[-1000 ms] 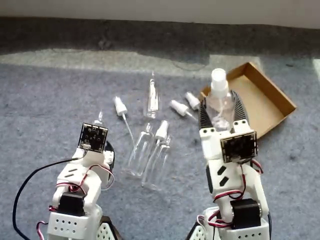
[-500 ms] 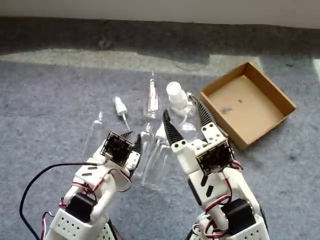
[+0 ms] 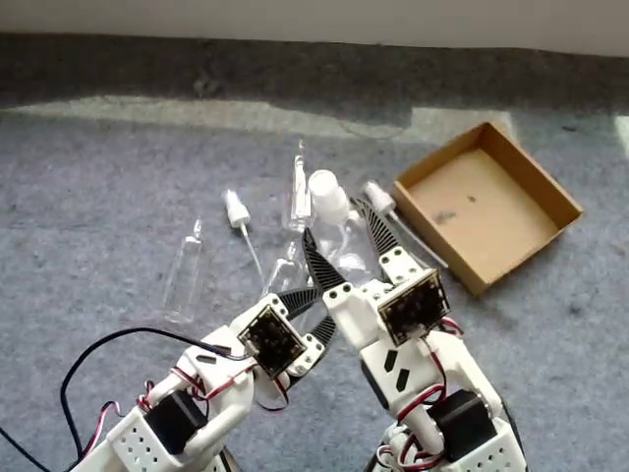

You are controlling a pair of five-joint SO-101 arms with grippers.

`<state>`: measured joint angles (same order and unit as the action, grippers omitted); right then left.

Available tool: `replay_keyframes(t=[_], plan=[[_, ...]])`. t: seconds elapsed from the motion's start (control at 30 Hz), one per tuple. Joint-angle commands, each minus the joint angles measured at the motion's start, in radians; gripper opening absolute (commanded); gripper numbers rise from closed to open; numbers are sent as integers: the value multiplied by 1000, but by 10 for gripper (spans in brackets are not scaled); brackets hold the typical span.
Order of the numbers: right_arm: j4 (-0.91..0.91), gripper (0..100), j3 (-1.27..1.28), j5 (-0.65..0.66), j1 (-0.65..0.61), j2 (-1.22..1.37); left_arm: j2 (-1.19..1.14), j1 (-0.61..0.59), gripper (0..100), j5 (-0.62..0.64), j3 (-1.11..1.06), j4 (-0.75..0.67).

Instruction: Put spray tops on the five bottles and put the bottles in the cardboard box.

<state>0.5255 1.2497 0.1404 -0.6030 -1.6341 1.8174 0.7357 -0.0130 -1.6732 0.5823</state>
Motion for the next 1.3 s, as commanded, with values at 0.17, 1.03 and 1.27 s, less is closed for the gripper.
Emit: replay_keyframes(t=[0.17,1.03,1.27], plan=[[1,91,-12,-98,-10,-16,12,15,5,-2,-21,-87],[-54,91,166,-387,-10,-16,12,88,5,120,-21,-77],[-56,91,179,-387,-8,-16,12,79,5,115,-13,-83]])
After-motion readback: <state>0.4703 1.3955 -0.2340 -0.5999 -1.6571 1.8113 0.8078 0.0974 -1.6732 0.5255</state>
